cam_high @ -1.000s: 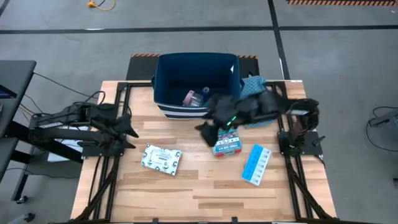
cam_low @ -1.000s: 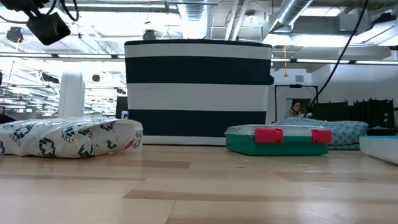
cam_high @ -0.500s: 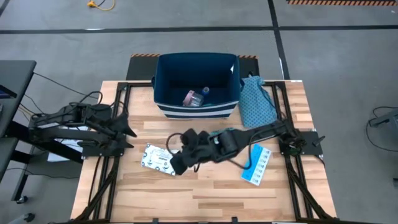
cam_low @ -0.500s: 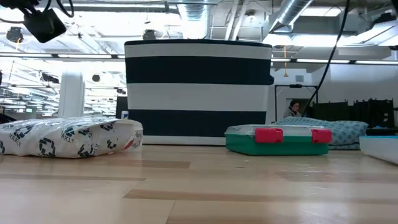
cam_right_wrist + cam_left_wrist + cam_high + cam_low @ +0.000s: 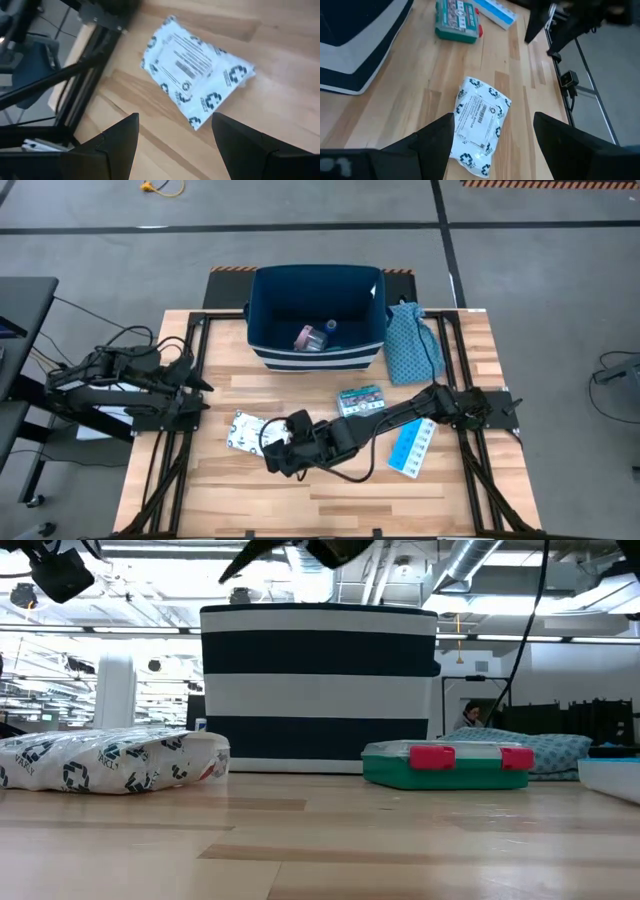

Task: Pick & place medical supplies in basket/bin

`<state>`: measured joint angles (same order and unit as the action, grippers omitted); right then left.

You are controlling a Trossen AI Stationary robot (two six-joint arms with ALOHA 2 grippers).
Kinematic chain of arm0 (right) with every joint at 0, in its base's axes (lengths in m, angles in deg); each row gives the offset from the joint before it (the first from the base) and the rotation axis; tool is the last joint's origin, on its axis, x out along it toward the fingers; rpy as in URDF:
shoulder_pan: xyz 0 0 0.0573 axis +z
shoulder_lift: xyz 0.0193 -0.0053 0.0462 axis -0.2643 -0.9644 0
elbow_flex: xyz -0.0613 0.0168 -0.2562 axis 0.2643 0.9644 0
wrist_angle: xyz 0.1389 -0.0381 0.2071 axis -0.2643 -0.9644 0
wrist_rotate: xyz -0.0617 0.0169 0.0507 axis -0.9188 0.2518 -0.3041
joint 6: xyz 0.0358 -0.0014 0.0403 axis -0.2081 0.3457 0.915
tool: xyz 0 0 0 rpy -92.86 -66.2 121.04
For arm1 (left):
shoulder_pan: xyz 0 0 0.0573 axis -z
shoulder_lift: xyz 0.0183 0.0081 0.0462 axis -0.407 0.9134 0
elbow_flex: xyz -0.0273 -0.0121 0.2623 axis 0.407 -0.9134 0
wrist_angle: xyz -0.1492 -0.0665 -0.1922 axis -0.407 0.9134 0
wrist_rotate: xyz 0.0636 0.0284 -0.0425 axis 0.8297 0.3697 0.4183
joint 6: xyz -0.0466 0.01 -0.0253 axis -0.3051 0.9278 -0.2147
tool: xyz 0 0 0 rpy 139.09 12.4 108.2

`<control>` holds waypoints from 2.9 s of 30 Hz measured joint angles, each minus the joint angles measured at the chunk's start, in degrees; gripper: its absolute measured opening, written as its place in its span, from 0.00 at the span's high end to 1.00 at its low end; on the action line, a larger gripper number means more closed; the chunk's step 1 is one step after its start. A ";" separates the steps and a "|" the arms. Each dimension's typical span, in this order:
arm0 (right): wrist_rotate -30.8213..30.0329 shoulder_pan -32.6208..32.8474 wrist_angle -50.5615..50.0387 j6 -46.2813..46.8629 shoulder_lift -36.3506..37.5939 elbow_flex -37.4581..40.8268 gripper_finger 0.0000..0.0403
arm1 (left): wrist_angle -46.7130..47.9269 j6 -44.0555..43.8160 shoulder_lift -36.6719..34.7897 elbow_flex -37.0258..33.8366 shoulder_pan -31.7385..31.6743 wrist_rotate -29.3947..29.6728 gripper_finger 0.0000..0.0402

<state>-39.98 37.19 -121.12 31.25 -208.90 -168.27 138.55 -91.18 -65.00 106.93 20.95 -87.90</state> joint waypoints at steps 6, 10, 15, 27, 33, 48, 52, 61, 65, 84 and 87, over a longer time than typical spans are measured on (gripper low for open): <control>0.11 0.49 0.43 1.82 -0.90 0.00 0.39 | 0.05 -0.62 -0.66 0.00 0.00 -0.02 0.35; -1.15 0.62 0.01 1.78 -0.29 0.04 0.39 | -0.28 -2.17 -0.69 -0.59 0.00 -0.36 0.35; -3.56 0.62 -0.44 0.36 1.92 -0.42 0.39 | -2.29 -11.08 -1.86 -6.18 0.00 -1.18 0.35; -8.70 1.56 -1.58 -3.13 7.22 -0.35 0.39 | -5.92 -30.42 -16.84 -21.41 -0.02 -4.22 0.35; -9.09 1.63 -0.05 -4.54 8.16 -0.35 0.39 | -5.97 -31.21 -15.19 -24.17 -0.02 -5.77 0.35; -7.59 1.58 1.71 -8.82 8.06 -0.35 0.39 | -7.36 -28.56 -0.48 -24.17 0.00 -3.61 0.35; -7.56 1.58 1.74 -9.99 8.06 -0.35 0.39 | -7.82 -29.27 1.17 -24.17 0.00 -3.10 0.35; -7.33 0.80 1.73 -15.00 8.22 -0.35 0.39 | -10.27 -29.68 7.21 -24.17 0.00 -3.06 0.35; -6.13 0.04 1.60 -18.47 8.41 -0.35 0.39 | -13.11 -29.63 10.12 -24.17 0.00 -3.24 0.35; 10.07 -2.16 -15.45 -40.86 2.13 0.05 0.63 | -16.06 -27.02 16.50 -24.15 0.00 -4.80 0.35; 10.43 -2.41 -15.59 -41.88 -0.69 0.28 0.72 | -16.60 -26.99 16.50 -24.15 -0.02 -5.06 0.35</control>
<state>-29.54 34.78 -136.71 -10.63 -209.59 -167.99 121.95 -118.18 -48.50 82.78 20.93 -92.95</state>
